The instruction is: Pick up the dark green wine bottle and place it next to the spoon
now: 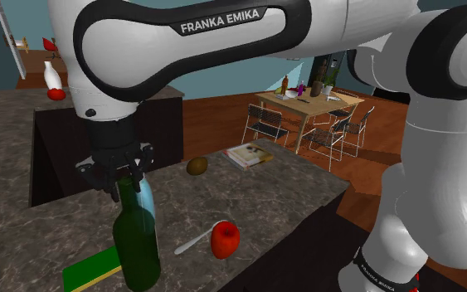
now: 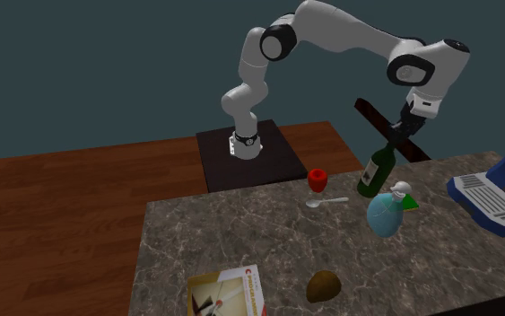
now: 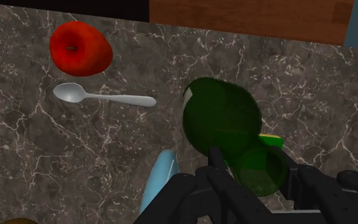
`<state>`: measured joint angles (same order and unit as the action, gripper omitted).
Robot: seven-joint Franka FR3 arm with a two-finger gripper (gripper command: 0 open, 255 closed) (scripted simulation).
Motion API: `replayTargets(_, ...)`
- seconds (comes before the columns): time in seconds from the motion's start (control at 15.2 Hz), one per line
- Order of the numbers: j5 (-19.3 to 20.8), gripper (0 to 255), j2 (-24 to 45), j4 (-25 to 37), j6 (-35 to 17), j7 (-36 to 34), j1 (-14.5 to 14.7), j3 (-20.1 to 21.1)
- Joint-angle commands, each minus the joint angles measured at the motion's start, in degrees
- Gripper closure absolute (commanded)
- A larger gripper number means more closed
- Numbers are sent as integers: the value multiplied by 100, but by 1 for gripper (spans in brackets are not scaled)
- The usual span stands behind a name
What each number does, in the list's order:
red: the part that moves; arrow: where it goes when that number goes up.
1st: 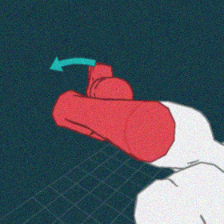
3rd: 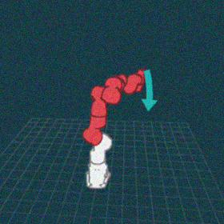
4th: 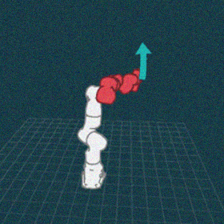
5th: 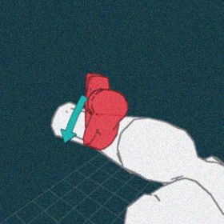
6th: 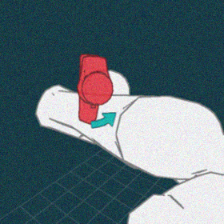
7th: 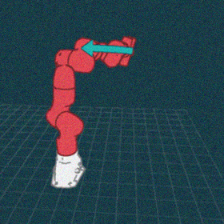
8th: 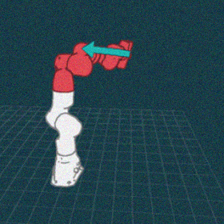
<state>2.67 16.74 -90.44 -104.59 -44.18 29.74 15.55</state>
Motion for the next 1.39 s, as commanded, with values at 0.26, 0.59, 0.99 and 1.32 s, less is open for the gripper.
replayTargets(0.26,-1,255,-8,-16,-14,0,-1,0)
replayTargets(0.59,-1,0,-7,-17,-15,0,-1,0)
replayTargets(0.99,-2,0,10,740,724,6,20,9)
replayTargets(1.32,-2,0,10,740,724,6,20,8)
